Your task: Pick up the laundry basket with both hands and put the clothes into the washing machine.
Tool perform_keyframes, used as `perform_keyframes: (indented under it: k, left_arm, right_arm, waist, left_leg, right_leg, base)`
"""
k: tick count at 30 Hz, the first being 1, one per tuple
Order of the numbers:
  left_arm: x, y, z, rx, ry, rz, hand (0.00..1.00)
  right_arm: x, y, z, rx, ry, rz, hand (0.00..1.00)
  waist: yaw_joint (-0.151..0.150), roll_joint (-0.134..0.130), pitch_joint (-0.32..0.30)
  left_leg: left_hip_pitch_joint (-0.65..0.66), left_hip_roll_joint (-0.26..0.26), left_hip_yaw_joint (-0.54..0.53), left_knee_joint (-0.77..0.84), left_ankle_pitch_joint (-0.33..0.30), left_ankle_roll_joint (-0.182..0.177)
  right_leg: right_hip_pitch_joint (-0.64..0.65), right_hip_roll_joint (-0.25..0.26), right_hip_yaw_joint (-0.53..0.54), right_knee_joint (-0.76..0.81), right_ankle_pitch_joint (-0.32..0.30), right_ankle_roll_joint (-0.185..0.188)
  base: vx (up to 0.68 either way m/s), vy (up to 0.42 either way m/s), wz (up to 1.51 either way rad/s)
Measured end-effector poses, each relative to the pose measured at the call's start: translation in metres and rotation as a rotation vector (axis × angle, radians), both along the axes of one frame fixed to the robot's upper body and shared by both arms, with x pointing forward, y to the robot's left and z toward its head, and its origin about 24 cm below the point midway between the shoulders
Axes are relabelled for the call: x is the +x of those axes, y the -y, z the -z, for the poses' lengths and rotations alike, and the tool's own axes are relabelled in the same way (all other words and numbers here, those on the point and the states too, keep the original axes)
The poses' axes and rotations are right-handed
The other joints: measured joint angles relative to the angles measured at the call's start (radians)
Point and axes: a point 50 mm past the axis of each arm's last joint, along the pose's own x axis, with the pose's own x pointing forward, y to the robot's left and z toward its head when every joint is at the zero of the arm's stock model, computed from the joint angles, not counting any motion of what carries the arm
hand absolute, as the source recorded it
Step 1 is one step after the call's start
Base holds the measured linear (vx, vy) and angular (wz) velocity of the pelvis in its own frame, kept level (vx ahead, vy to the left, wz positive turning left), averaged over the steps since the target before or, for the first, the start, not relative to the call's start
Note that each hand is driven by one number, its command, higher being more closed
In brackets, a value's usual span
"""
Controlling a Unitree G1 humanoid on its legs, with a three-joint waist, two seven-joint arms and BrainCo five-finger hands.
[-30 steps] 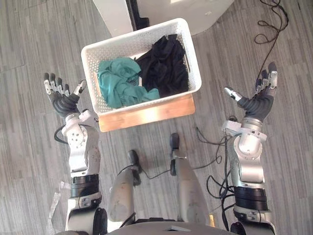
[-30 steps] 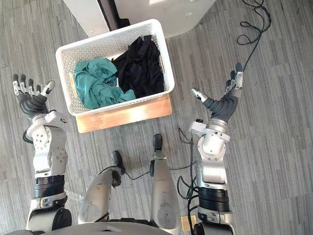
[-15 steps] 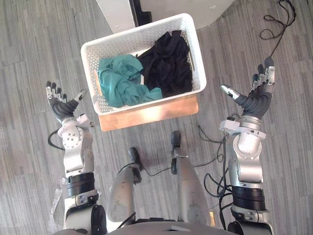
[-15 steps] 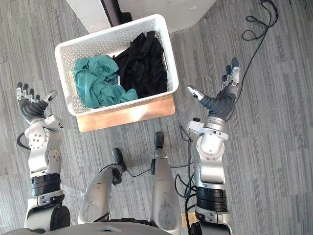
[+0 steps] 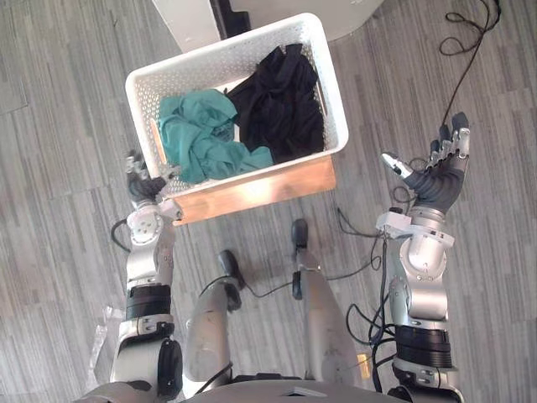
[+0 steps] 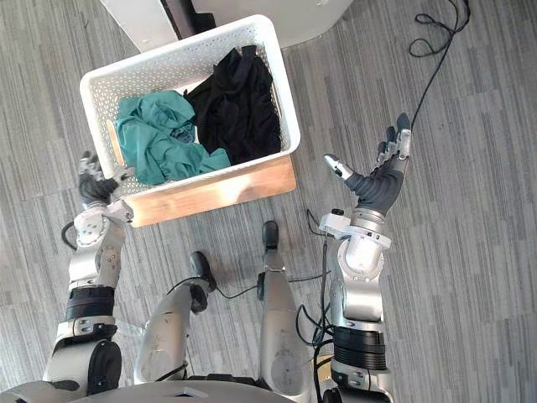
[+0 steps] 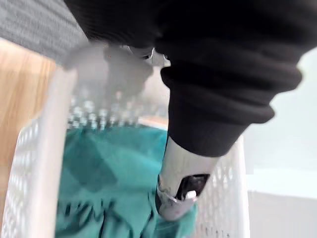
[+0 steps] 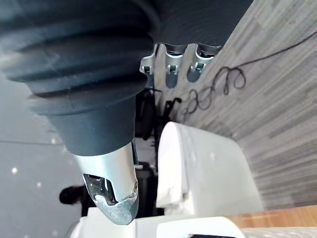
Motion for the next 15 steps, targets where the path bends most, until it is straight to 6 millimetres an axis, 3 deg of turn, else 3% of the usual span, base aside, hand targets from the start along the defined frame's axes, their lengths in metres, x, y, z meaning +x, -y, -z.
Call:
perform_keyframes:
  k: [3,9,15]
  left_arm:
    - [0.018,-0.006,-0.017,0.087,0.02,0.136,0.0]
    - [0.03,-0.009,-0.028,0.115,0.012,0.16,0.0]
    - [0.033,-0.009,-0.032,0.137,-0.006,0.157,0.0]
  right_arm:
    - [0.002,-0.001,-0.006,0.006,0.025,-0.012,0.0]
    - [0.008,0.0,-0.035,0.039,0.156,-0.059,0.0]
    - [0.008,-0.003,-0.089,-0.036,0.36,-0.083,0.0]
  waist:
    - [-0.002,0.0,0.0]
    - [-0.002,0.0,0.0]
    - [0.0,0.0,0.0]
  left_leg:
    - [-0.019,0.017,0.005,0.028,-0.013,-0.001]
    - [-0.046,0.026,0.022,0.044,-0.016,0.0]
    - [-0.046,0.027,0.022,0.048,-0.016,0.0]
  right_leg:
    - [-0.003,0.012,0.003,-0.018,0.015,-0.001]
    - [-0.032,0.019,0.016,-0.023,0.027,-0.002]
    - [-0.031,0.019,0.016,-0.021,0.031,-0.002]
  base:
    - [-0.03,-0.085,-0.1]
    - [0.01,-0.069,-0.09]
    - [0.01,-0.068,0.0]
